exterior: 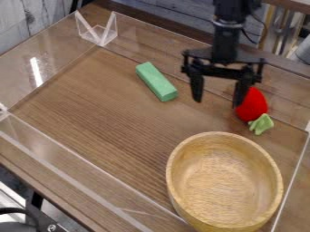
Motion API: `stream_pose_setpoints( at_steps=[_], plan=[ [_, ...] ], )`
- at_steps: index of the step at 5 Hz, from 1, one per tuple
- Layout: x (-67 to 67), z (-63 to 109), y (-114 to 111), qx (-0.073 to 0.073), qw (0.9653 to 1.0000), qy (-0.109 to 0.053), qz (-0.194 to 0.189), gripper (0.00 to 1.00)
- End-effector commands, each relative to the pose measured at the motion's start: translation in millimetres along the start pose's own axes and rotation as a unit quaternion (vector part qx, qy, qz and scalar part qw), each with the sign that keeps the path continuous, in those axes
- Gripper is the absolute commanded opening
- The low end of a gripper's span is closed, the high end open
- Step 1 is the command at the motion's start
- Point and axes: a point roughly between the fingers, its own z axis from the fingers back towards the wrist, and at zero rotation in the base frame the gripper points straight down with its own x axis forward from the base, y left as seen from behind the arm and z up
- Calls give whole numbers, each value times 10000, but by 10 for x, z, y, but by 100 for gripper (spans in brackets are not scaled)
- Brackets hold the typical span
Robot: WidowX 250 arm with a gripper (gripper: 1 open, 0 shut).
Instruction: Move the red fruit to the left
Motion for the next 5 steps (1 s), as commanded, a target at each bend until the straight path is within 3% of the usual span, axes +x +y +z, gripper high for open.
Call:
stream_pose_setpoints(
  at_steps=[1,2,4,5],
  plan=[
    [181,161,-258,-352,9985,-392,178,100],
    [267,151,-367,-500,9961,-487,546,100],
    [279,82,-447,-608,9957,-575,388,100],
    [267,154,-535,-651,9944,-643,527,100]
  ],
)
